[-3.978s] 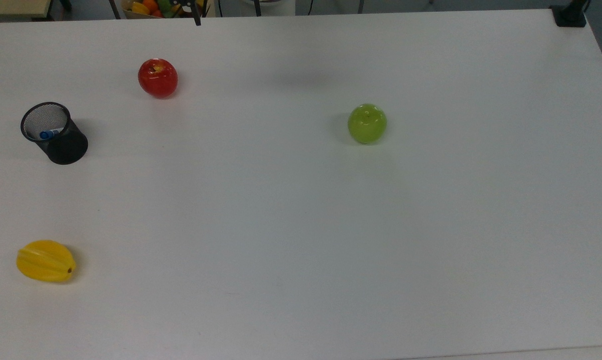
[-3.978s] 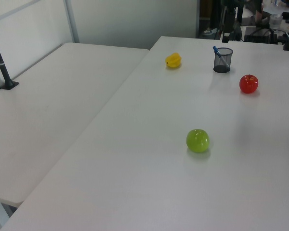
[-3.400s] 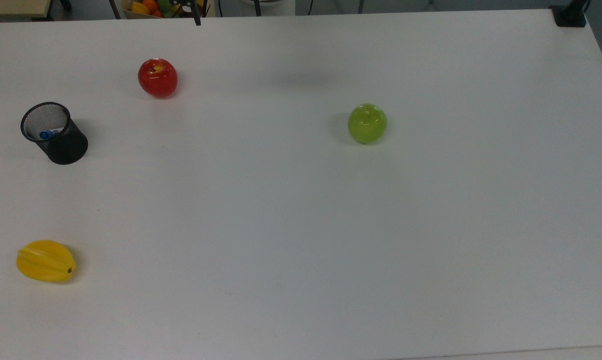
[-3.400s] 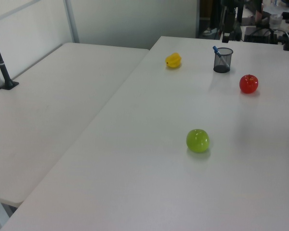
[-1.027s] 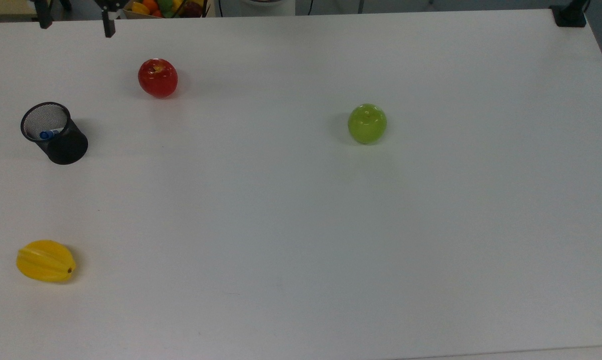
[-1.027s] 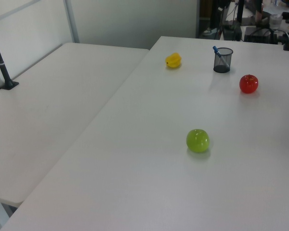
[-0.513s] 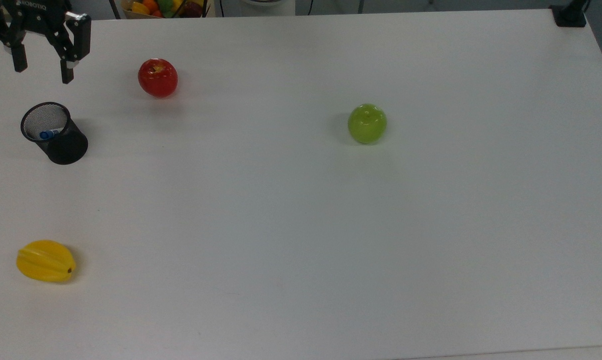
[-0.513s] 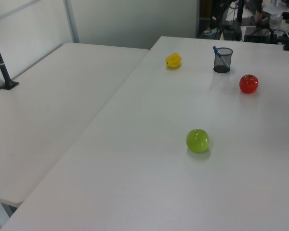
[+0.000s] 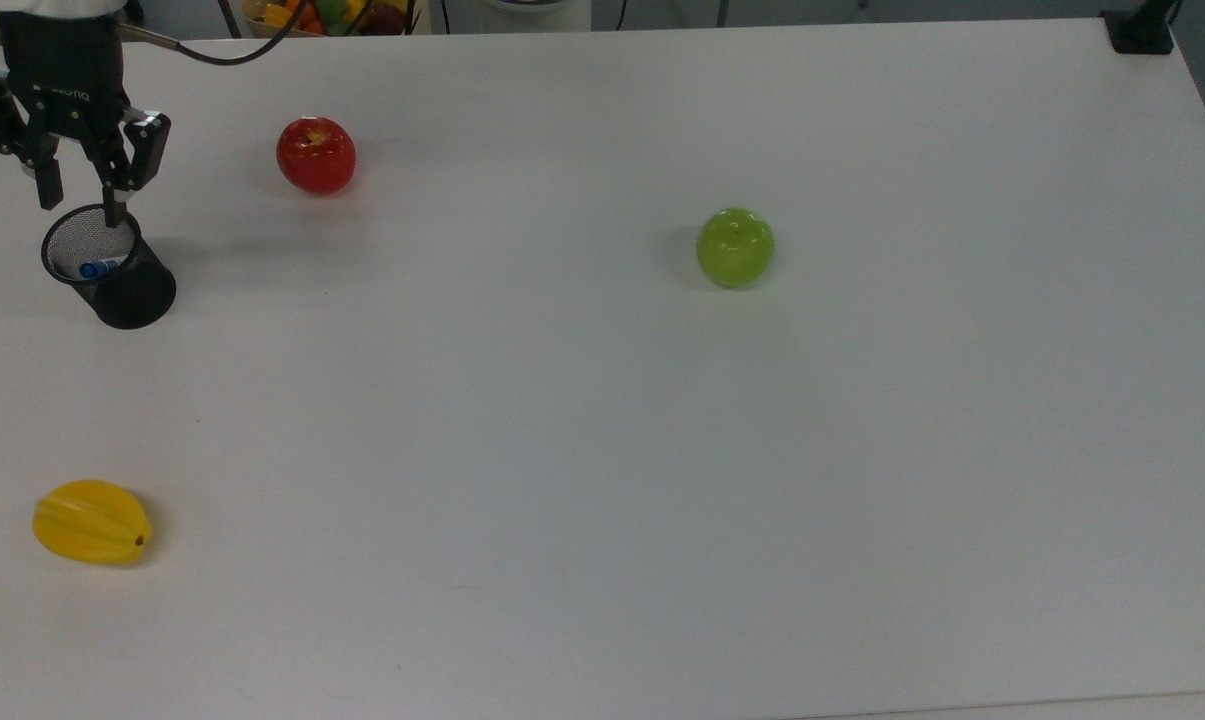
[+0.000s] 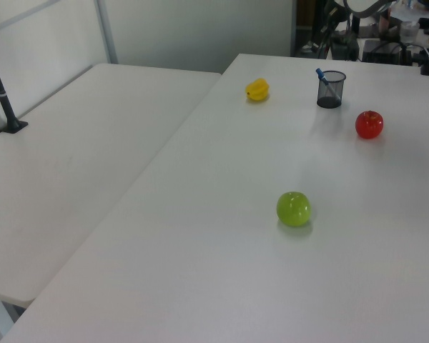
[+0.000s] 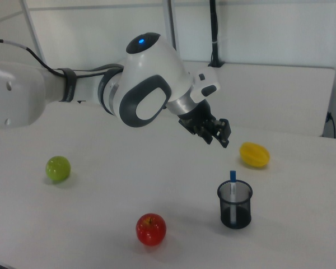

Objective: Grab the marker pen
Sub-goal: 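Move the open gripper over the black mesh pen cup, then lower the gripper and close it on the marker's cap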

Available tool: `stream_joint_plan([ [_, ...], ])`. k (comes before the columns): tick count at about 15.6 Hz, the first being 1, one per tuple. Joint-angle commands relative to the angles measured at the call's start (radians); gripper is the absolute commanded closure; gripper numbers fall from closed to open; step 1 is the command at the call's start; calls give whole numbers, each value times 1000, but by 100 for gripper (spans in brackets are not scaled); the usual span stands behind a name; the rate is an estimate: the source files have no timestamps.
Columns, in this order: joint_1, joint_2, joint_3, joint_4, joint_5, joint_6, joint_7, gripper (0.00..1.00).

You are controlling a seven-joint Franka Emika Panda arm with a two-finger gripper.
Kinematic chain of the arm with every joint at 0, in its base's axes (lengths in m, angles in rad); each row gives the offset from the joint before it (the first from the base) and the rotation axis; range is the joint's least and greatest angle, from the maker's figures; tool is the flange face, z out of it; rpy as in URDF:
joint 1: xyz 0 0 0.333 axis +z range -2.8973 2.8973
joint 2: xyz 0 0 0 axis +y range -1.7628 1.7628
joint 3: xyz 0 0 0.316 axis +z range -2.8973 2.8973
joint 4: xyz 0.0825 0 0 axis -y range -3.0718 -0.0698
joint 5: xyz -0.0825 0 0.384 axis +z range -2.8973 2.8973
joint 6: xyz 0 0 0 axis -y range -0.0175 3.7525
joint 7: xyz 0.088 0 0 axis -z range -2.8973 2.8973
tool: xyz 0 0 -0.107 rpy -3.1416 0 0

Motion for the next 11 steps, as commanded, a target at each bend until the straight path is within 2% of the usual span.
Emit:
stream_joint_plan([
  [1, -16, 37, -3, -8, -8, 49, -53, 48],
  [11, -35, 131, -1, -17, -8, 133, -118, 48],
])
